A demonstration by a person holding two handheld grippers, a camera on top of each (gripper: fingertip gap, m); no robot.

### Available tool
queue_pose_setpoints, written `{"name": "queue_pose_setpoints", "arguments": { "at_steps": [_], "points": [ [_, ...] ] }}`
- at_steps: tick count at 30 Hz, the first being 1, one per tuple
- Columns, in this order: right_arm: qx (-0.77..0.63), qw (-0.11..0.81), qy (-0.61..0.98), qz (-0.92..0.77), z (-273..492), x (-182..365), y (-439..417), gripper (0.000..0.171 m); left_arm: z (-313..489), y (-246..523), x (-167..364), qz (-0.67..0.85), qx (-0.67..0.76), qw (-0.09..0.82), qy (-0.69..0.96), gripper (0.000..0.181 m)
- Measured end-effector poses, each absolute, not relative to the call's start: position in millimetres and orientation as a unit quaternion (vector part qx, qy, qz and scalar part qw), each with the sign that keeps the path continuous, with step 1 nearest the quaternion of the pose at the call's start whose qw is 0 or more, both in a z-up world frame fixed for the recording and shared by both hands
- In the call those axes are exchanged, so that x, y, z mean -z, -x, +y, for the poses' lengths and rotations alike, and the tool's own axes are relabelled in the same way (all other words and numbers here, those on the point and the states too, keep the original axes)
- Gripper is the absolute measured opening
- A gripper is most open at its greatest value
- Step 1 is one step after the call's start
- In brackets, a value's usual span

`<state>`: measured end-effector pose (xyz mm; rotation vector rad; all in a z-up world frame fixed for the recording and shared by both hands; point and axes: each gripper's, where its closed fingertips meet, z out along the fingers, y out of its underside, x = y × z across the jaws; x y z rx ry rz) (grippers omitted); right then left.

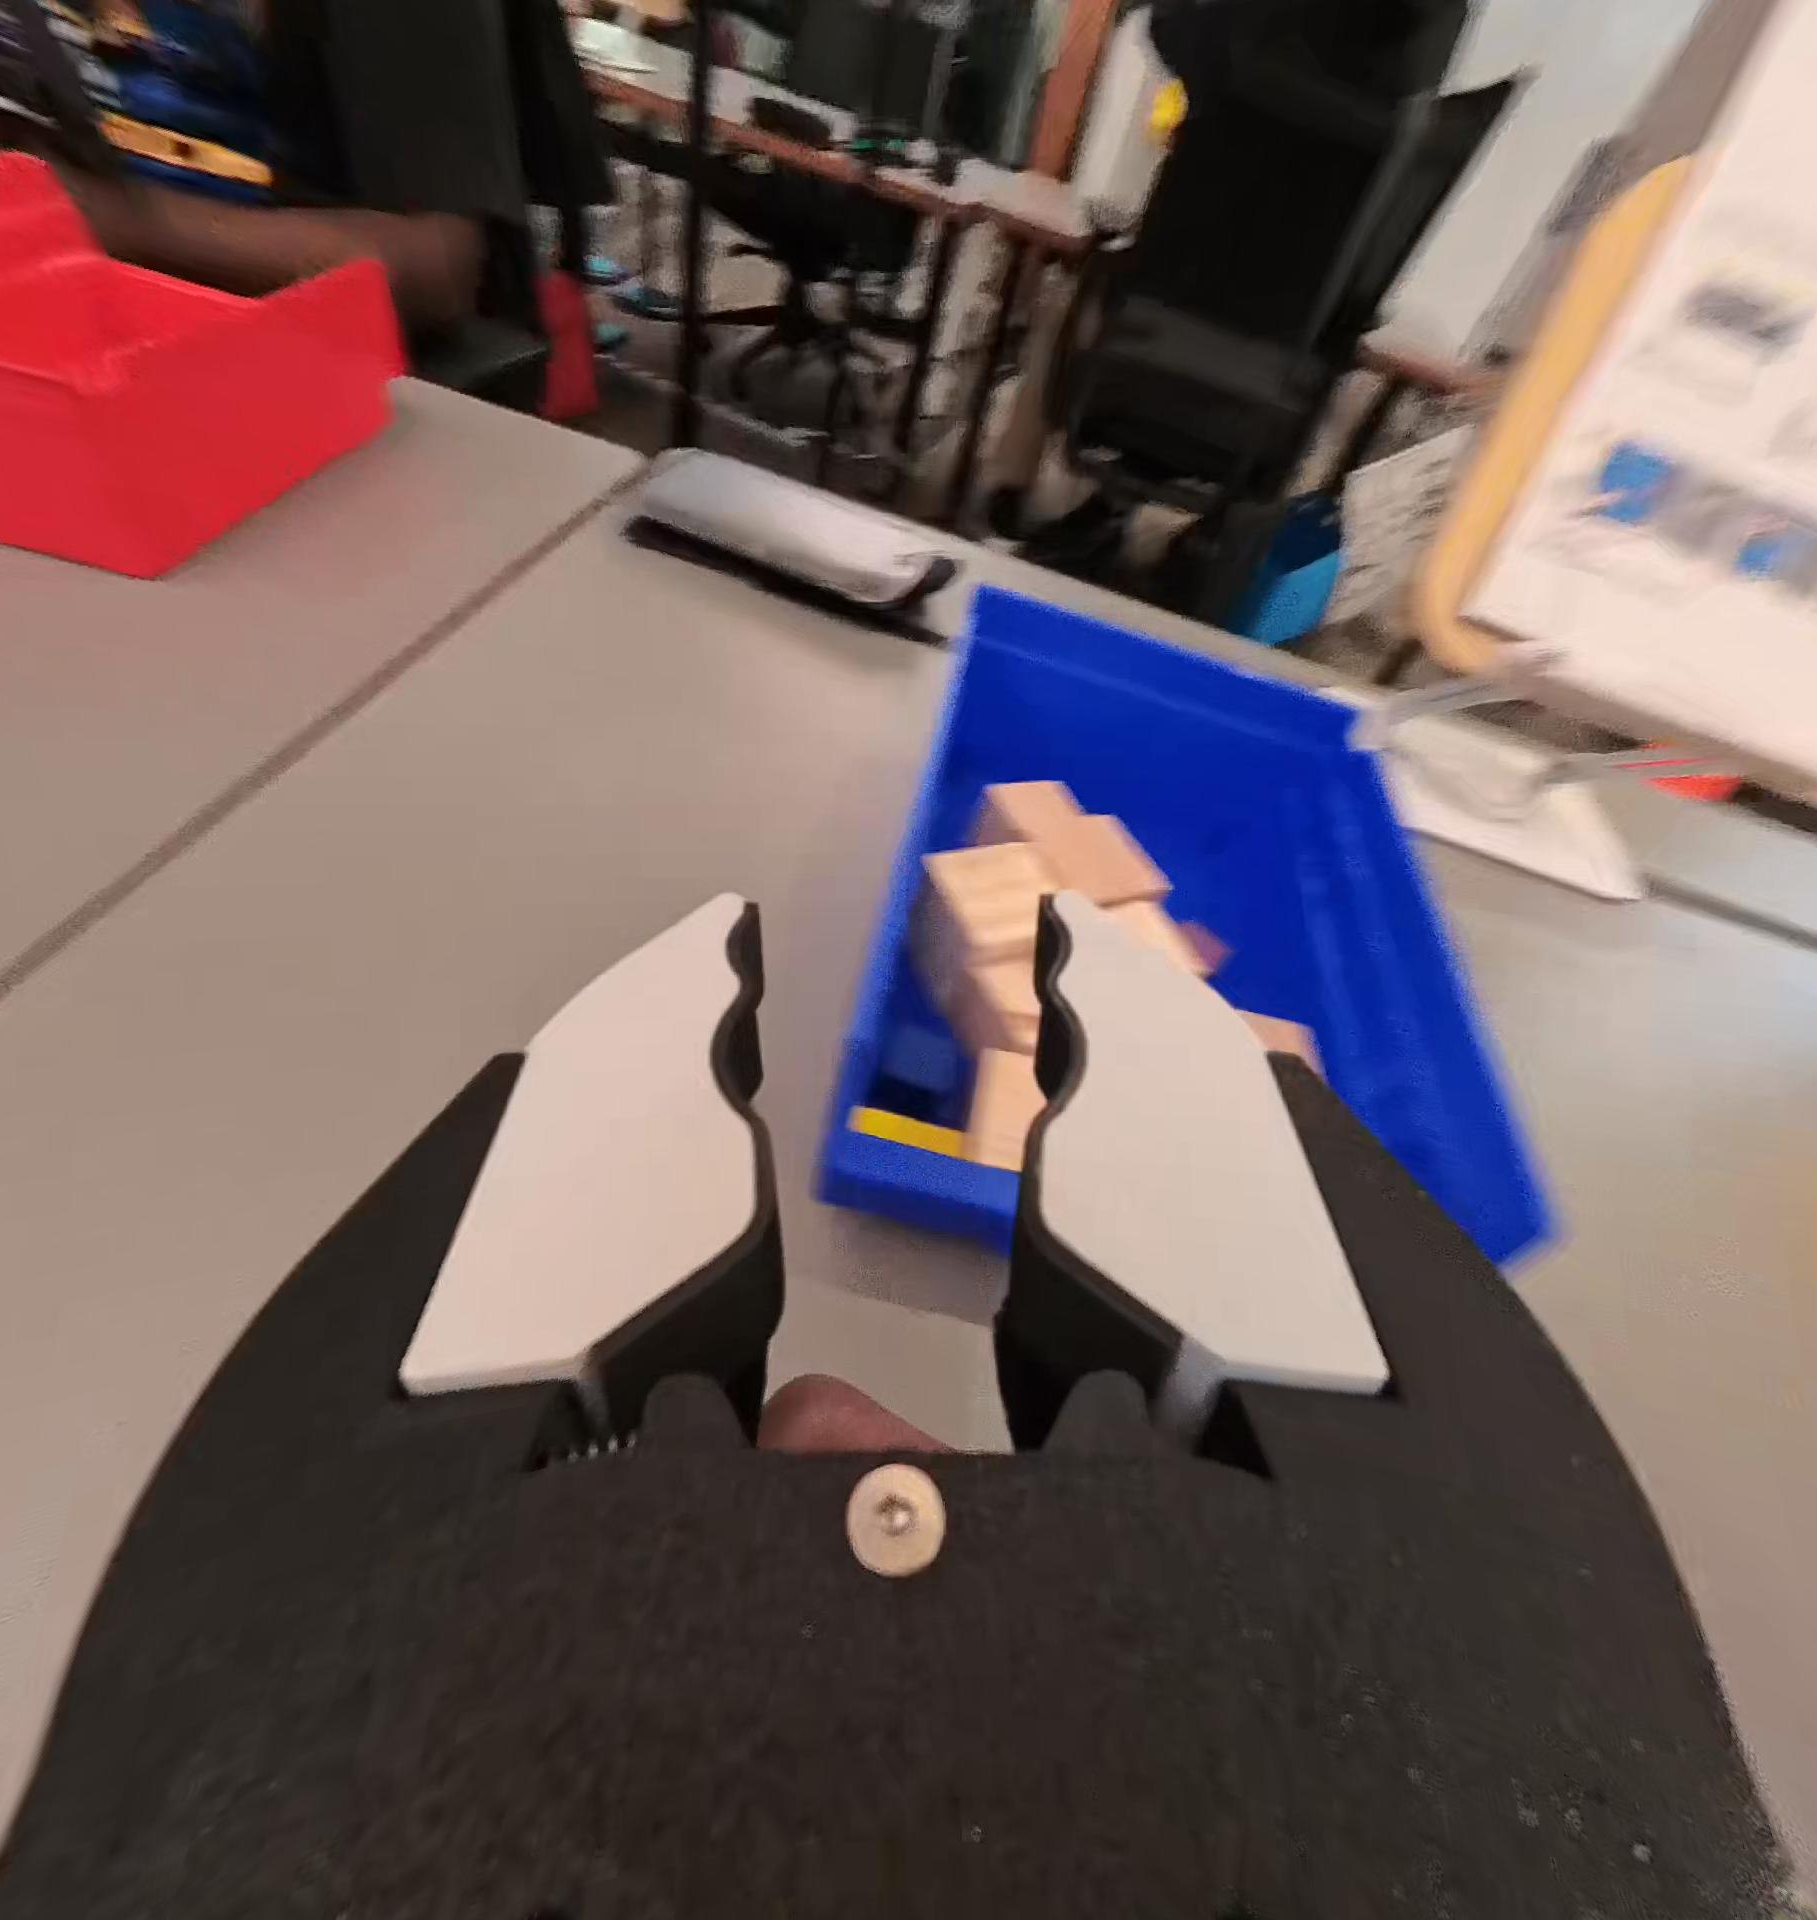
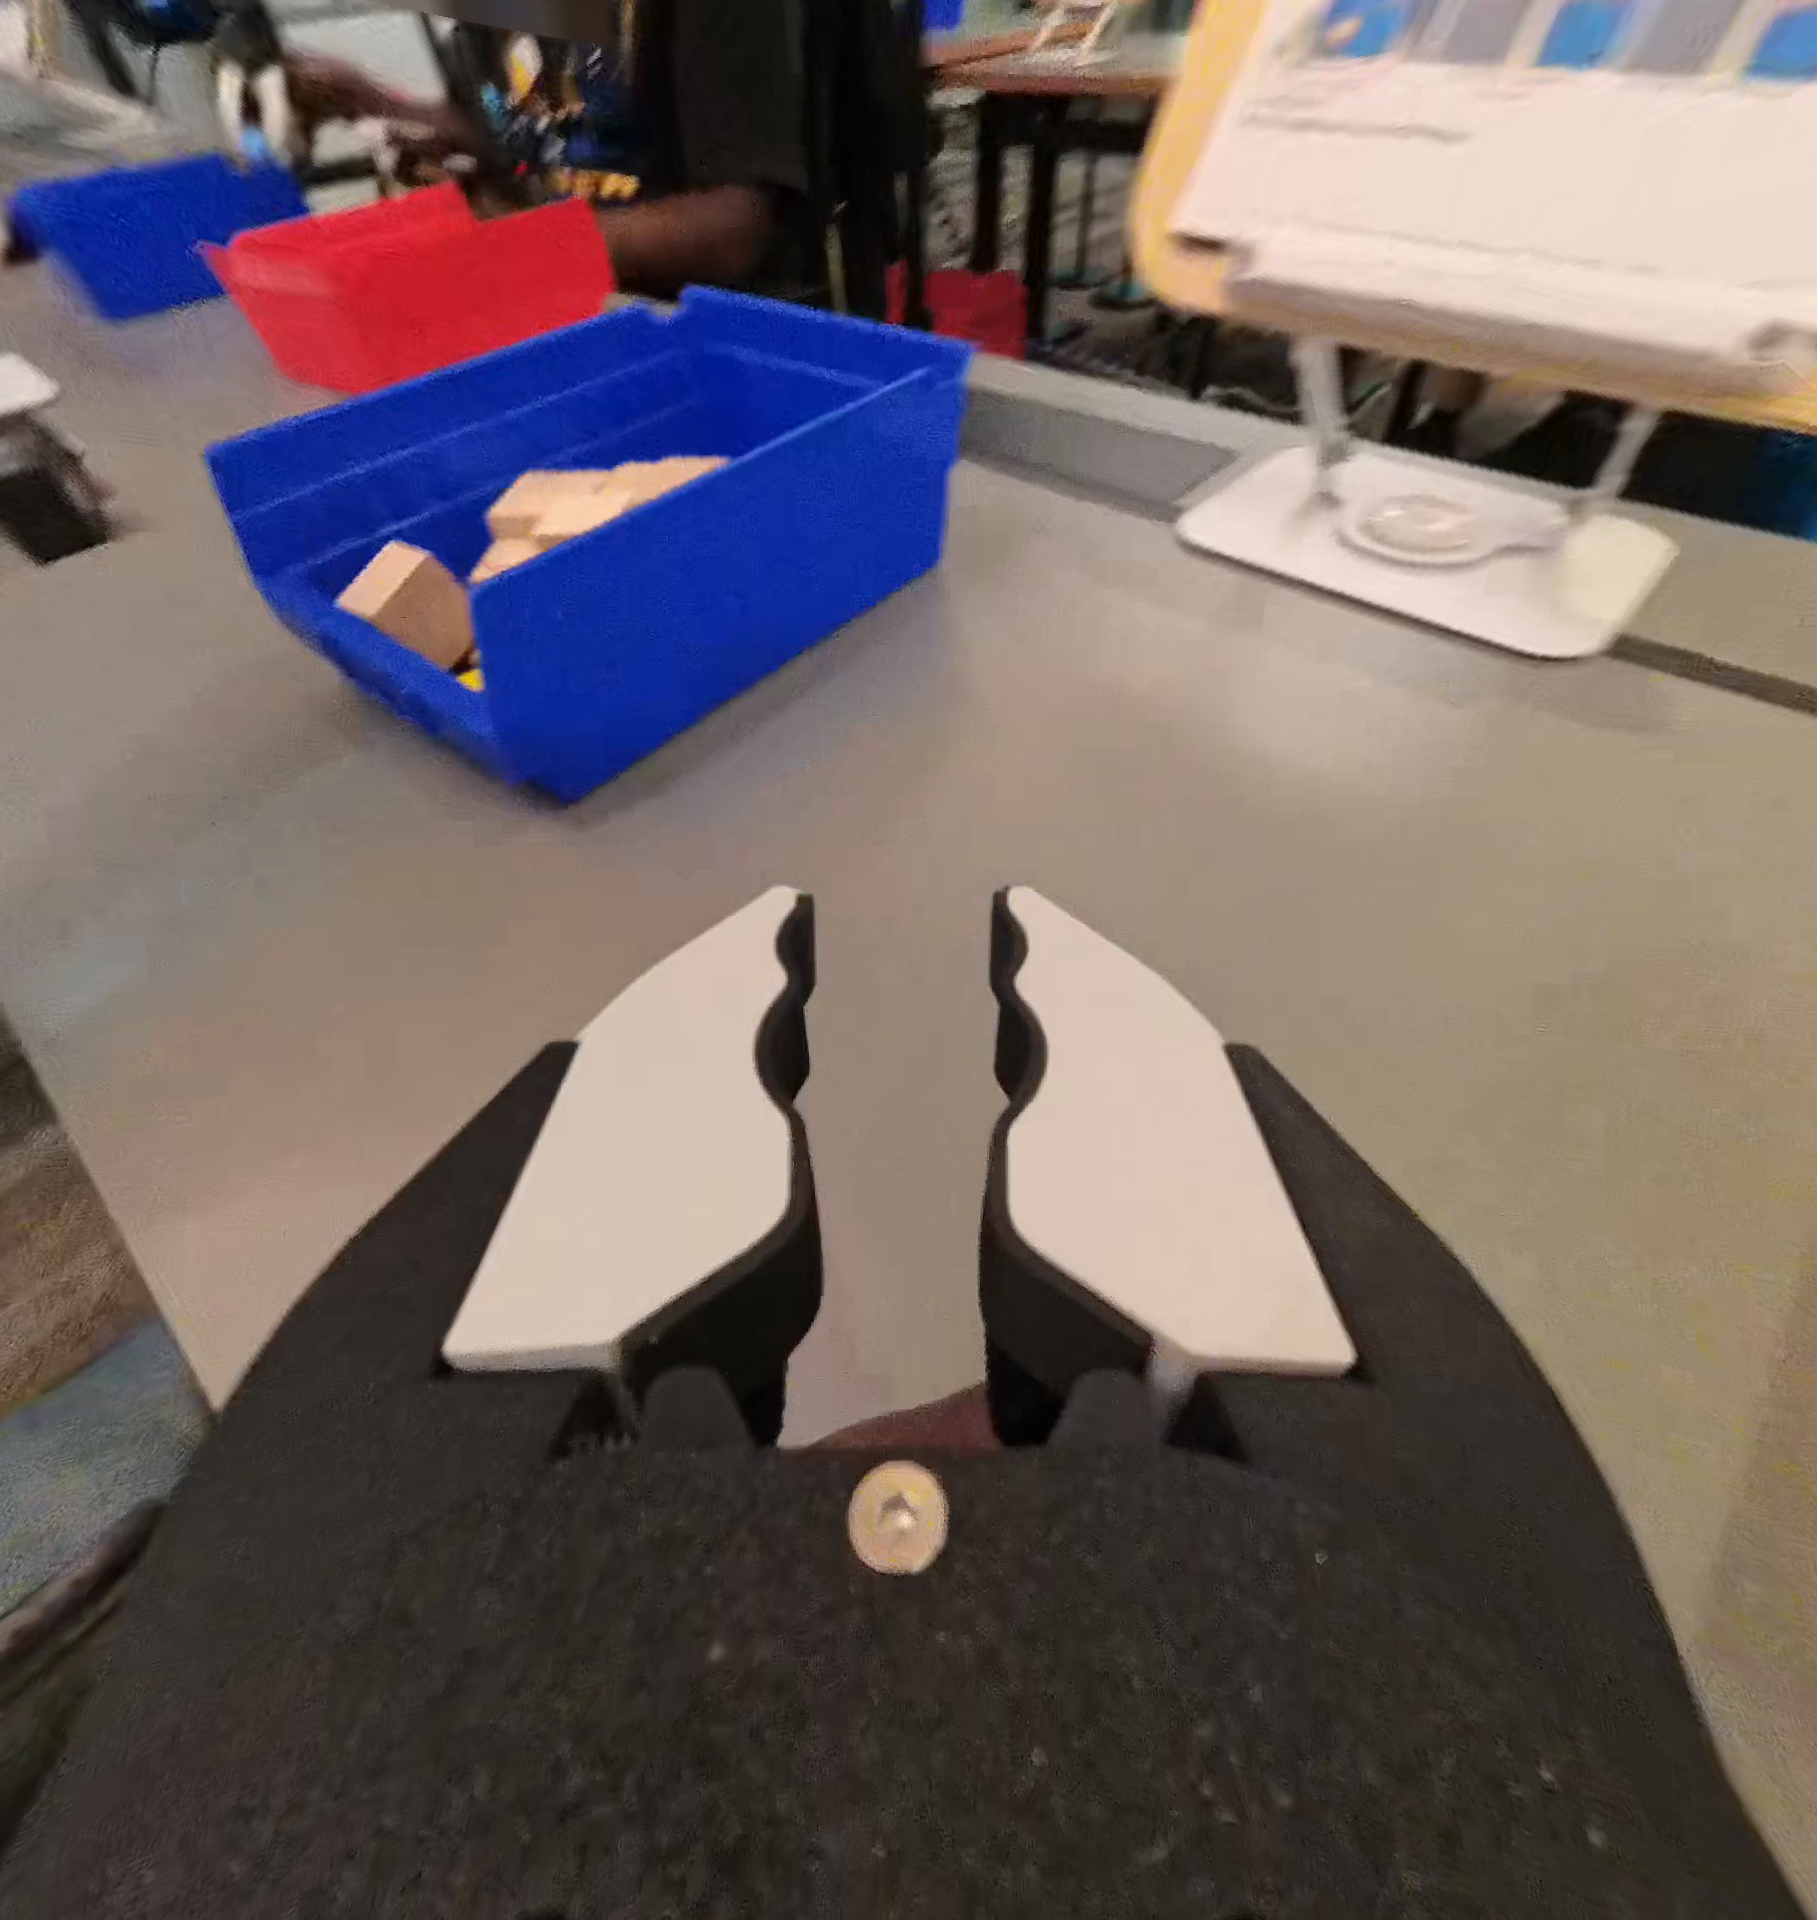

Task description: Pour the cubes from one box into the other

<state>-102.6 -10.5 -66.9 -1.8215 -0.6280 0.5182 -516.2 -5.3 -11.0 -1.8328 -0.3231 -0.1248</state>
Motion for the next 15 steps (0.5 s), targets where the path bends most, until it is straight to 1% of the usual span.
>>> {"name": "queue_pose_setpoints", "arguments": {
  "at_steps": [2,4,5,7,8,9,10,12,15],
  "points": [
    [-0.202,0.578,0.764,-0.205,-10,54,35,0.035,-12,472,15,-0.116,0.129,0.591,0.788,0.053],
    [-0.128,0.62,0.759,-0.15,-12,50,-34,0.038,-21,432,39,-0.11,0.166,0.578,0.791,0.052],
    [-0.077,0.639,0.754,-0.132,-16,52,-66,0.038,-27,423,60,-0.124,0.148,0.571,0.798,0.049],
    [0.032,0.64,0.762,-0.091,-29,73,-131,0.038,-44,420,108,-0.145,0.054,0.55,0.821,0.047],
    [0.052,0.641,0.763,-0.06,-37,81,-157,0.038,-50,416,125,-0.141,0.025,0.533,0.834,0.044],
    [0.048,0.643,0.763,-0.045,-42,84,-172,0.038,-52,411,131,-0.138,0.027,0.517,0.844,0.044],
    [0.046,0.639,0.767,-0.037,-42,85,-182,0.038,-51,405,127,-0.135,0.045,0.522,0.841,0.047],
    [0.061,0.622,0.781,-0.021,-36,89,-199,0.038,-46,398,119,-0.113,0.056,0.545,0.829,0.046],
    [0.039,0.599,0.8,-0.005,-29,105,-203,0.039,-42,384,127,-0.068,0.063,0.531,0.842,0.046]
  ]
}}
